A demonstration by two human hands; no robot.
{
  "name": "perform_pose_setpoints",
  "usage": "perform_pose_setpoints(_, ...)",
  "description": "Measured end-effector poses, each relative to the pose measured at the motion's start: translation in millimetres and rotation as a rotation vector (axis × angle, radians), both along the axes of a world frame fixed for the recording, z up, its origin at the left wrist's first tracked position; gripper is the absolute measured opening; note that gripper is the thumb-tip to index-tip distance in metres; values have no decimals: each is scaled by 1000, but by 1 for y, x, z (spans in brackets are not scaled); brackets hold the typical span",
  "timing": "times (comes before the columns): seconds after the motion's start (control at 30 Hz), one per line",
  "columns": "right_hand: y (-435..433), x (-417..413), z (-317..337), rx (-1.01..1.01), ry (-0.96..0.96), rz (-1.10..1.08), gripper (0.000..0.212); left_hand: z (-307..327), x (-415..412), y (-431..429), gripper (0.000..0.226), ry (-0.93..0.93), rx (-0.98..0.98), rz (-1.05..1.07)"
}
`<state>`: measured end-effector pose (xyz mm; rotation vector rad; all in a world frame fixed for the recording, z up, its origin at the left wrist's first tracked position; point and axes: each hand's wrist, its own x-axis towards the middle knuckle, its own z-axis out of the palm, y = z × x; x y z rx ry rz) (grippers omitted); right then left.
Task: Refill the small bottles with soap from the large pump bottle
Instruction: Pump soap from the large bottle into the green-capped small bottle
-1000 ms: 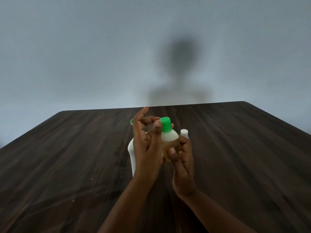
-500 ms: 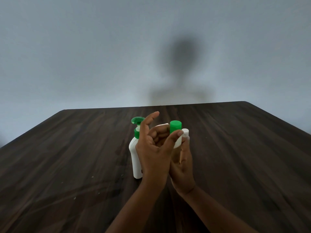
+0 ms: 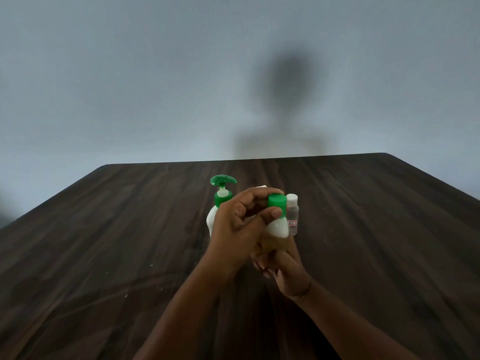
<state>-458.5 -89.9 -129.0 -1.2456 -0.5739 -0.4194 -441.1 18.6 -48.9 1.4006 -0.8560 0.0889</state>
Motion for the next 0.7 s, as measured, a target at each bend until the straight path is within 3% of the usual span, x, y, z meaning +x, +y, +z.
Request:
perform_pose_setpoints(0.17, 7, -4, -11, -91, 45, 146, 28, -6, 6, 29, 33, 152, -13, -397)
perform_pose_setpoints(0.23, 10, -6, -11, -132, 83, 154, 15, -11, 6, 35, 35, 194, -30, -399)
perform_pose_setpoints(0.37, 17, -5, -12, -119, 97, 78, 16, -19, -6, 32, 52, 240, -87, -190)
perform_pose_setpoints(0.47, 15, -5, -11, -131, 96, 67, 20, -20, -13, 24, 50, 267, -110, -117)
perform_pose_setpoints(0.6, 8, -4, -10, -119, 92, 38, 17, -19, -8, 21, 28, 254, -90, -251)
perform_pose_setpoints(0.7, 5, -5, -10, -197, 90, 109, 24, -16, -4, 29, 32, 246, -89, -383)
